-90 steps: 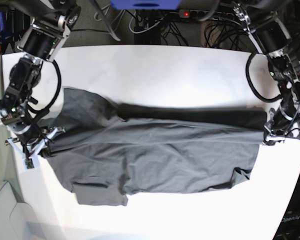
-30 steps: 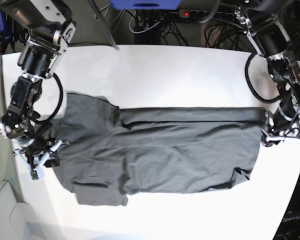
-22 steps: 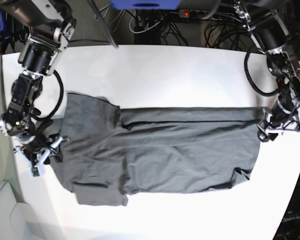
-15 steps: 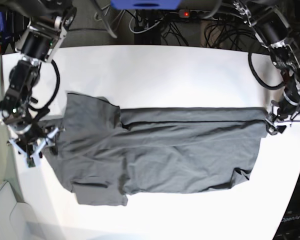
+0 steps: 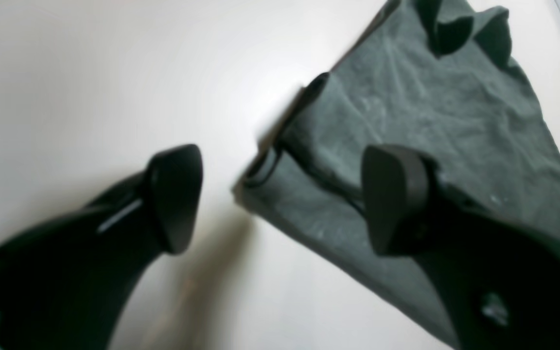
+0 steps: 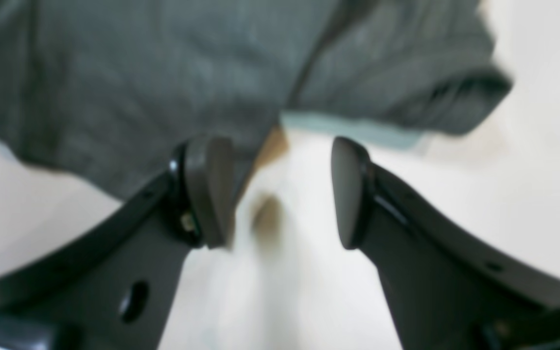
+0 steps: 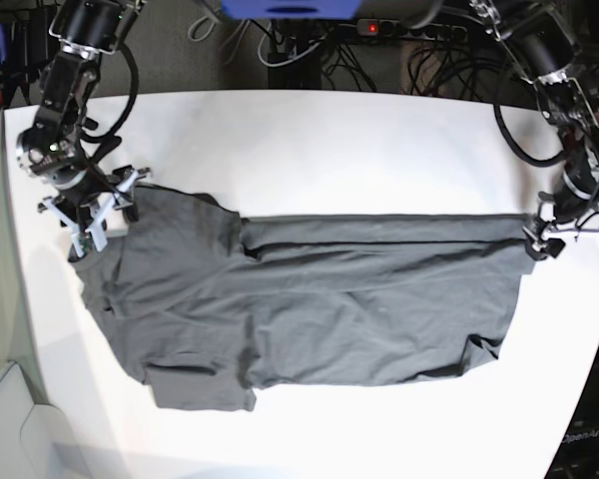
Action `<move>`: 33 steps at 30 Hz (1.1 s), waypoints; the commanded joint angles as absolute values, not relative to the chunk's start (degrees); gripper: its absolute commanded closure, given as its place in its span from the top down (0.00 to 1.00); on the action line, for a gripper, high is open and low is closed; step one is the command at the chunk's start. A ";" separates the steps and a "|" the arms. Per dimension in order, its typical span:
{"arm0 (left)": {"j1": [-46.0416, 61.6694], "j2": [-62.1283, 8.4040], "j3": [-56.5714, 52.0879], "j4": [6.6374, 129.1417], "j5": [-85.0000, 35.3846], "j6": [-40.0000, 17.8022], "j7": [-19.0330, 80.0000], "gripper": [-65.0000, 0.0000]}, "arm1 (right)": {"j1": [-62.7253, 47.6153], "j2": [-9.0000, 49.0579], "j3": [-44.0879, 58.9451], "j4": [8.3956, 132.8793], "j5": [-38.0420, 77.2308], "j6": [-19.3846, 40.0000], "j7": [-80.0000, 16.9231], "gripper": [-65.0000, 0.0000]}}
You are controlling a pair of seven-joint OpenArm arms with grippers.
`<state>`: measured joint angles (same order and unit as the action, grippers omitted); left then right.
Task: Layout the t-shirt on the table in an organized manner, then fold the t-shirt properly
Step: 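Open the right gripper and release the folded corner, then move the right gripper to the shirt's sleeve corner and grasp it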
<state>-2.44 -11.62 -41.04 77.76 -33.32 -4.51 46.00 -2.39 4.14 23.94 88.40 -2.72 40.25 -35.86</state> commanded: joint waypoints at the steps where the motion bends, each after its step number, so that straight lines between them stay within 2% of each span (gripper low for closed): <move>1: -3.12 -12.53 -41.10 78.99 -33.98 -4.88 44.97 0.83 | -1.19 4.88 24.04 89.54 -1.98 40.00 -34.15 0.52; 4: -3.21 -12.44 -41.10 78.99 -33.98 -4.88 44.97 0.93 | -1.27 5.05 24.04 89.54 -2.15 40.00 -34.59 0.54; 6: -3.21 -12.35 -41.10 78.99 -33.98 -4.88 44.97 0.95 | -2.07 5.23 23.96 89.54 -2.15 40.00 -34.59 0.56; 21: -3.30 -12.35 -41.19 78.73 -33.98 -4.88 44.88 0.95 | -5.67 3.21 23.87 89.36 -2.24 40.00 -34.59 0.56; 33: -3.12 -12.35 -41.45 78.55 -33.98 -4.88 44.88 0.95 | -7.16 3.12 17.89 88.92 -2.33 40.00 -34.15 0.56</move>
